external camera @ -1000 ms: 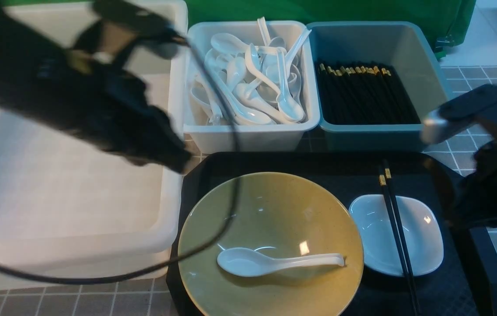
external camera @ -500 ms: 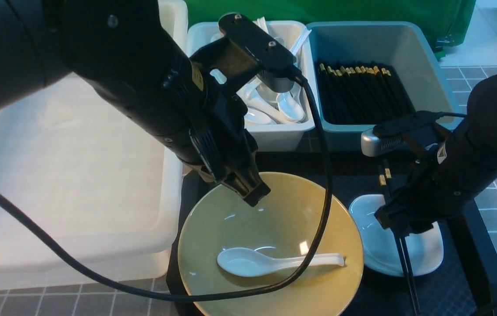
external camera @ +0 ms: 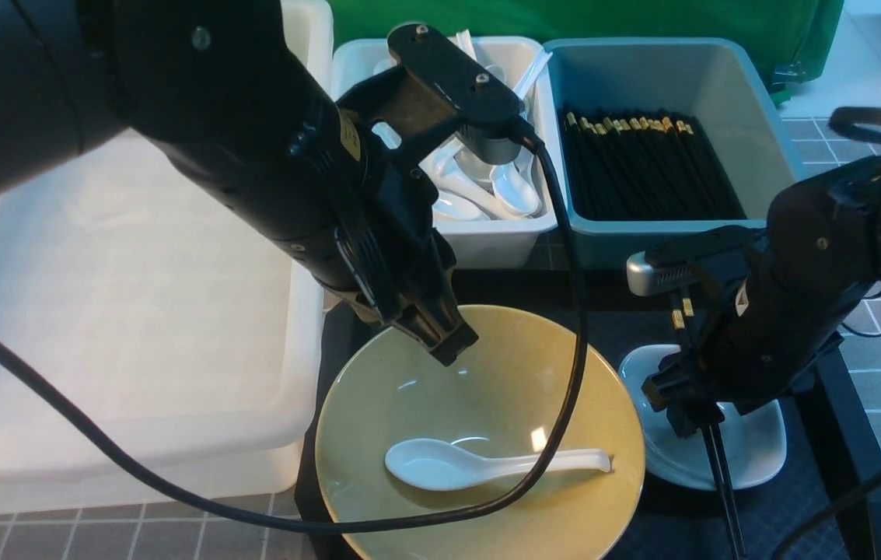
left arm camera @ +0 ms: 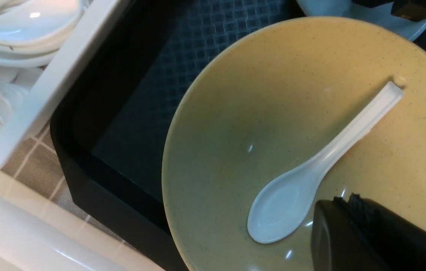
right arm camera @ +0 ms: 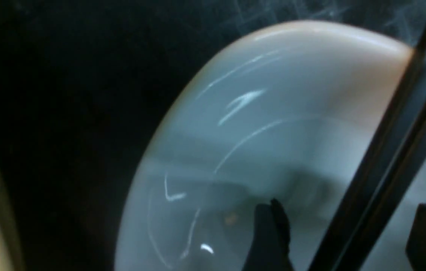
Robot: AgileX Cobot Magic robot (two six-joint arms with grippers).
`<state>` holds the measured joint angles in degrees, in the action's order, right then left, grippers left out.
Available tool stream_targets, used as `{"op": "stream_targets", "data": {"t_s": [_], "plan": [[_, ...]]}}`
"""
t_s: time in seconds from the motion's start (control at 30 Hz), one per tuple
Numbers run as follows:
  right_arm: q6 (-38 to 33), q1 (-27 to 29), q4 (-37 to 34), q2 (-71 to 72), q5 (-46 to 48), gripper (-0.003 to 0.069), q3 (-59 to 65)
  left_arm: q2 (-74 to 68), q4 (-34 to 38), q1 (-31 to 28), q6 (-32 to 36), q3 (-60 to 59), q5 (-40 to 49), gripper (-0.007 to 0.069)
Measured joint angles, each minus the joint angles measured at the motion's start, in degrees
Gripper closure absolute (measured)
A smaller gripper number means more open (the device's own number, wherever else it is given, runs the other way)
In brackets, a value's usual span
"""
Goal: On grey table put chopsticks spoon bowls plates into blue grey white boxes.
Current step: 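Move the grippers toward the tableware on the black tray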
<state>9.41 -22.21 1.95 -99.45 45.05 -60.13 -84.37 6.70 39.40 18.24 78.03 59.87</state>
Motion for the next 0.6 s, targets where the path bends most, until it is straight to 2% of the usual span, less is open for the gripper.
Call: {"op": "stream_targets", "data": {"t_s": [0.1,0.13,0.2,0.27,0.33,0.6], "plan": [[0.0,0.0,0.0,0.0,-0.3,0.0250,0.0,0.0,0.0,0.0,0.0,0.0,0.1,0.0634],[0.0,0.0,0.0,0.0,-0.3,0.0250,0.0,0.0,0.0,0.0,0.0,0.0,0.1,0.0634],[0.0,0.0,0.0,0.0,-0.3,0.0350,-0.1,0.0,0.0,0.0,0.0,0.0,0.1,0.0634],[0.0,0.0,0.0,0.0,-0.2,0.0388,-0.2,0.0,0.0,0.0,0.0,0.0,0.1,0.0634],[-0.3,0.0,0.0,0.0,0.6,0.0496,-1.3,0.0,-0.1,0.0,0.0,0.0,0.1,0.0634],[-4.7,0.0,0.0,2.6,5.9,0.0510,-3.4,0.0,-1.3,0.0,0.0,0.0,0.3,0.0634]]}}
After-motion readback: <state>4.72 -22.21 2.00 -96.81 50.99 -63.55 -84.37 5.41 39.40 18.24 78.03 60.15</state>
